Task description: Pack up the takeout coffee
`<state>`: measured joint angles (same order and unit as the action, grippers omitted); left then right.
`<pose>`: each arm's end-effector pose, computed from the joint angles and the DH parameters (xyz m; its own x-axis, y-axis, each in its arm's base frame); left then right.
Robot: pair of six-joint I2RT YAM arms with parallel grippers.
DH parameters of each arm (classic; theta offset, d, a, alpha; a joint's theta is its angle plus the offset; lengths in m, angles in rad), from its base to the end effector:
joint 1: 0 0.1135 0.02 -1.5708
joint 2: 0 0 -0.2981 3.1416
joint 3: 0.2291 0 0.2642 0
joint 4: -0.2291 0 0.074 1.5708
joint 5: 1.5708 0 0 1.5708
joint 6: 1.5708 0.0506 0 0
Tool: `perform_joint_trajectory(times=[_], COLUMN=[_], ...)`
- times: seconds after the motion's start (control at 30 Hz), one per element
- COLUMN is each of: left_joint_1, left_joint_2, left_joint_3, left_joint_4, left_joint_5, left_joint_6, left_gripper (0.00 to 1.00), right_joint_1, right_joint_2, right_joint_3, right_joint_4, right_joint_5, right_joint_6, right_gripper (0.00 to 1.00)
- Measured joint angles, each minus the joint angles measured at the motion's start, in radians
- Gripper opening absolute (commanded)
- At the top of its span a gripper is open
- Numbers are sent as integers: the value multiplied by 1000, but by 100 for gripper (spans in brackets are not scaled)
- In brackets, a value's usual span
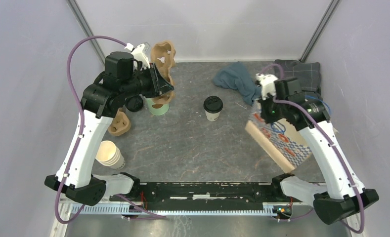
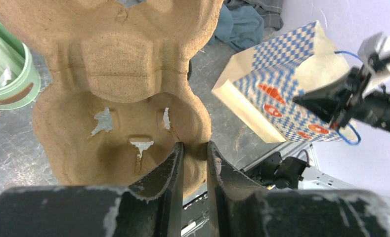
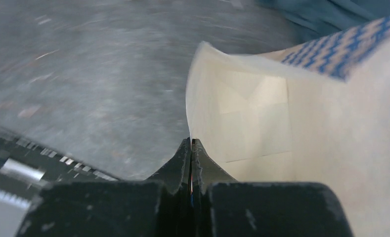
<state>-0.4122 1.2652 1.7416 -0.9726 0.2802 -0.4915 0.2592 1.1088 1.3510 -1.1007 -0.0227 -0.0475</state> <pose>0.2136 -0.1087 0.5107 -0.6714 -0.2014 -0.7132 0.3300 0.7804 -0.5311 0.1968 0.0534 0.4060 -0.7179 -0.2395 -0.6537 -0.3050 0.9523 -0.0139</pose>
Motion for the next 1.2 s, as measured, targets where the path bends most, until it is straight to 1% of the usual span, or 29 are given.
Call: perform_joint_trajectory(times=[0.13,0.23,0.3,0.4,0.5,0.53,0.6,0.7,0.8,0.97,1.03,1.1,1.2], left_joint_1=[0,0,0,0,0,0,0,0,0,0,-1,-14,-96], left_joint_2=[1,1,1,-4,-13,-18,-25,-38,-45,-47,-47,-45,-24], left_joint_3=[1,13,21,27,27,27,27,27,27,26,23,21,31], left_joint_4=[-6,-20,-23,-24,-29,-29,-29,-29,-28,-17,3,17,31], left_joint_5=[-27,-51,-65,-85,-106,-115,-122,-120,-109,-32,11,30,23], left_joint_6=[6,7,7,7,7,7,7,7,13,61,83,102,149], left_gripper=[2,2,2,2,2,2,2,2,2,2,2,2,2], right_joint_1=[201,317,396,548,698,744,811,861,870,869,869,865,849], right_joint_2=[-4,-16,-16,1,50,72,118,169,180,126,82,44,-28], right_joint_3=[0,-12,-20,-23,-14,-8,1,18,39,119,179,238,319], right_joint_4=[6,23,37,66,106,122,158,202,225,222,205,190,186], right_joint_5=[-140,-211,-239,-257,-255,-253,-246,-213,-150,11,113,210,361], right_joint_6=[2,15,26,52,71,74,81,106,158,261,307,353,415], right_gripper=[0,0,0,0,0,2,14,41,57,76,78,82,88])
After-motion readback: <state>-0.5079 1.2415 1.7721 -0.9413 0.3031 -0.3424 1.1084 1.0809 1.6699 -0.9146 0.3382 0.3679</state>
